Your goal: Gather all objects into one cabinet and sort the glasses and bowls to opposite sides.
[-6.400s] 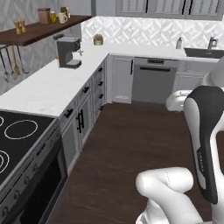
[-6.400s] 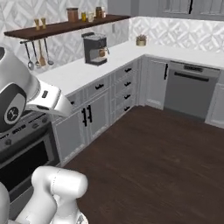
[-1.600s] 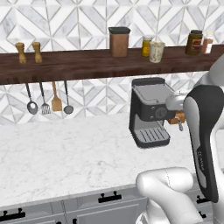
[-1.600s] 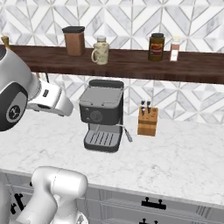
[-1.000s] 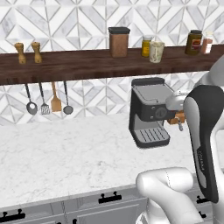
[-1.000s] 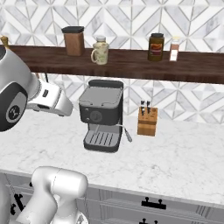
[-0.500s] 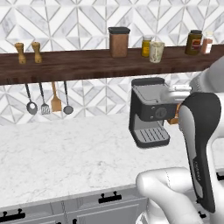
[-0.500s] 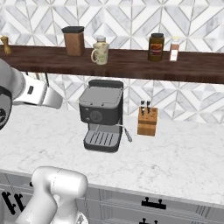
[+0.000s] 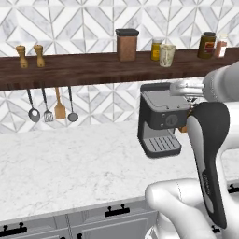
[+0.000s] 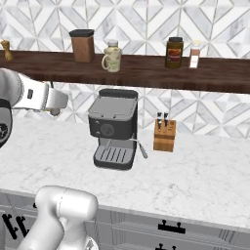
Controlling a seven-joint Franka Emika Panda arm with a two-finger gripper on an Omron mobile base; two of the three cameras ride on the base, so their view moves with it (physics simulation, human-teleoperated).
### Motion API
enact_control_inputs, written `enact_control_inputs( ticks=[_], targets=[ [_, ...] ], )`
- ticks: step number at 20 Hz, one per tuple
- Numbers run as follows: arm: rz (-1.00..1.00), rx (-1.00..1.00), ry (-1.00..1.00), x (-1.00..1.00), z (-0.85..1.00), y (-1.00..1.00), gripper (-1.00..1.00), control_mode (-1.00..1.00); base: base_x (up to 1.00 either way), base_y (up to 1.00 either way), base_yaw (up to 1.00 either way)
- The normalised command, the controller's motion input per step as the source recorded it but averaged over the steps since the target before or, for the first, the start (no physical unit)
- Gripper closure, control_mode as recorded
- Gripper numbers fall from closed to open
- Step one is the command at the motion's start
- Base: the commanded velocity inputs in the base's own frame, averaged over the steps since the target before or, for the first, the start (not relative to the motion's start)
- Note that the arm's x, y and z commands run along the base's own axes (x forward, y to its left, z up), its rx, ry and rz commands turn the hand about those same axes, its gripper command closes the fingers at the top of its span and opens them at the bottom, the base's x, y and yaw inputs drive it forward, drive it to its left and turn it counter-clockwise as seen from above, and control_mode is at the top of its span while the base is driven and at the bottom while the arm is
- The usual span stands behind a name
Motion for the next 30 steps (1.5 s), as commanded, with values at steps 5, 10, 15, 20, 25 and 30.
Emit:
enact_control_inputs(
  ticks=[5,10,15,20,25,30],
  targets=[
    [0.01,0.0,-0.22,0.14,0.13,-0.01,-1.0,-1.0,0.0,0.0,0.0],
    [0.03,0.0,-0.17,0.11,0.03,0.0,-1.0,-1.0,0.0,0.0,0.0],
    [0.0,0.0,-0.02,0.19,0.15,0.0,-1.0,-1.0,0.0,0.0,0.0],
    [0.0,0.0,0.02,0.28,0.32,0.0,-1.0,-1.0,0.0,0.0,0.0],
    [0.0,0.0,0.13,0.35,0.17,-0.02,-1.0,-1.0,0.0,0.0,0.0],
    [0.0,0.0,0.13,0.52,0.0,-0.25,-1.0,-1.0,0.0,0.0,0.0]
  ],
)
